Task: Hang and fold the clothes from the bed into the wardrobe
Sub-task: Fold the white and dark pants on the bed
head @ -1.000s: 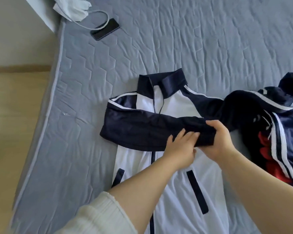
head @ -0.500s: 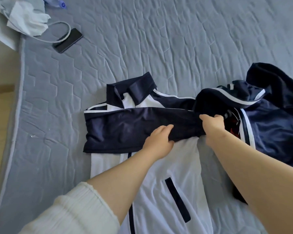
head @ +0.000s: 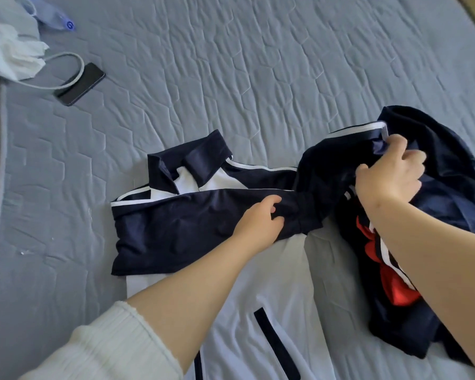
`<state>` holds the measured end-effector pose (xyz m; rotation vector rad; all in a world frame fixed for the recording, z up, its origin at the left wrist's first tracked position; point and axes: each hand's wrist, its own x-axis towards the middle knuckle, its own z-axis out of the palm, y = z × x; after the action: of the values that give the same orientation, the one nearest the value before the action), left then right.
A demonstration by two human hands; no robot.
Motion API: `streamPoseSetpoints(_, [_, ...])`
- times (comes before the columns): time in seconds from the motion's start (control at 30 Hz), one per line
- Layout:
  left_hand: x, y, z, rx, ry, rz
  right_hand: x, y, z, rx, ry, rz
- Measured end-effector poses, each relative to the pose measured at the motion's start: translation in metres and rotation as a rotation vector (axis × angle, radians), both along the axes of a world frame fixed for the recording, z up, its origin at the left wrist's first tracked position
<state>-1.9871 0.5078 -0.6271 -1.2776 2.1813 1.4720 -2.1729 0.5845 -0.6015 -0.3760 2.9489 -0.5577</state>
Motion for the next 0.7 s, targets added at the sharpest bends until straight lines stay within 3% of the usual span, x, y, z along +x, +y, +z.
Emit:
streamPoseSetpoints(0.2, [0.007,-0.012,-0.005,0.021,-0.039,0.059,0.0,-0.02,-0.016,-0.278,-0.206,0.116])
streamPoseSetpoints(0.33, [0.018,-0.019,-0.01,0.043,-0.022,0.078,-0.004,-0.025,-0.037,-0.21,-0.301,-0.172])
streamPoseSetpoints(0.43, [0.019,-0.032,-0.012,0.068,0.071,0.127,-0.021,-0.027,-0.049,-0.378,-0.702,-0.248])
streamPoseSetpoints(0.5, [0.022,-0.039,-0.016,0.084,0.09,0.192,-0.02,-0.03,-0.059,-0.447,-0.827,-0.18])
streamPoseSetpoints(0.6, [0.032,-0.04,-0.026,0.12,0.049,0.261,-0.004,-0.031,-0.077,-0.145,-0.583,0.047])
streamPoseSetpoints(0.7, [0.045,-0.035,-0.029,0.169,0.038,0.332,0.019,-0.034,-0.076,-0.182,-0.346,0.087])
